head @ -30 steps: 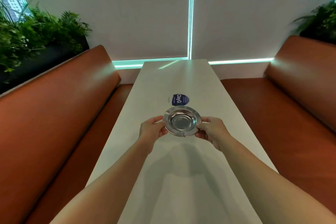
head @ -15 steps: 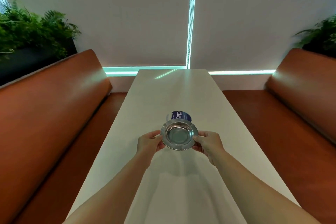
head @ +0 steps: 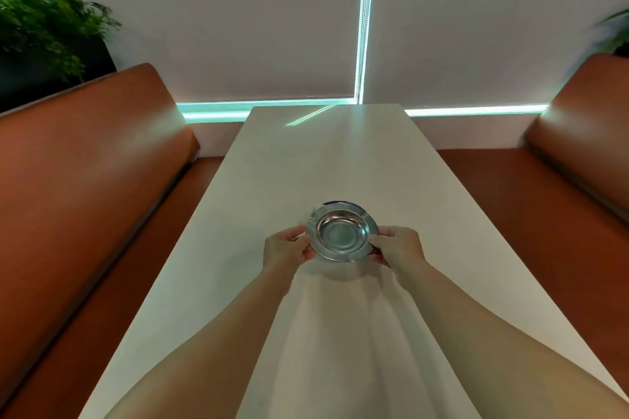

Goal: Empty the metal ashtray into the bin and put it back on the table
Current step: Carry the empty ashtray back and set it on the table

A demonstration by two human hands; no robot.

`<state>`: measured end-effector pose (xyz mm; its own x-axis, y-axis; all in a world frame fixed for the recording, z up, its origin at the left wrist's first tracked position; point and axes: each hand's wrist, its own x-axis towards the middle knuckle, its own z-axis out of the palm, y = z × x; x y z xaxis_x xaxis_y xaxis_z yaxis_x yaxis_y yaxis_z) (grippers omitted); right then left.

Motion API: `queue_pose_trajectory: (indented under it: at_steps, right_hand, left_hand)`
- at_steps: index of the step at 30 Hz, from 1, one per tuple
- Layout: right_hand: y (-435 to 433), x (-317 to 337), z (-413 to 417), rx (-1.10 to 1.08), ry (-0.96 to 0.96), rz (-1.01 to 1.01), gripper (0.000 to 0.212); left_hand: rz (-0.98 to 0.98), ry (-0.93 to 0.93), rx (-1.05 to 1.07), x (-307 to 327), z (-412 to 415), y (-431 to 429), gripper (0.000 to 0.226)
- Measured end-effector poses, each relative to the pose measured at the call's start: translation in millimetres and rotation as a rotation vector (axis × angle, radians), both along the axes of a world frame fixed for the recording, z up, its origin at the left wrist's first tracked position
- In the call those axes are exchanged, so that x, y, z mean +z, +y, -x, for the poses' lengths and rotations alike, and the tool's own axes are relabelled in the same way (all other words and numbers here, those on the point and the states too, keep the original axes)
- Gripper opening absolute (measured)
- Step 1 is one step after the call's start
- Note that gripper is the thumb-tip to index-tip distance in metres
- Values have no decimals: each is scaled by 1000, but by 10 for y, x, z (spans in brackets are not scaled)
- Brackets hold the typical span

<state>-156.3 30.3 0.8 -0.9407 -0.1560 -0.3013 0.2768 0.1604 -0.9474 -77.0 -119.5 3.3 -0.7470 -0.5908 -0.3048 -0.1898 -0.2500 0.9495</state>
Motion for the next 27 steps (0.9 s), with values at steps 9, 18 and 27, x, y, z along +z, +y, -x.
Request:
queue_pose_trajectory:
  at_steps: [9,18,27]
  right_hand:
    - [-168,-181,329,1,59,-143,17]
    - [-209,-205,424,6,70,-217,17]
    - [-227,-178,432,30,79,-279,20]
  left_hand:
    - [74,-60,33,-268,355,-115,23]
    - [88,-77,59,-342,489,-158,32]
    - [163,-115,71,-405,554,-207,21]
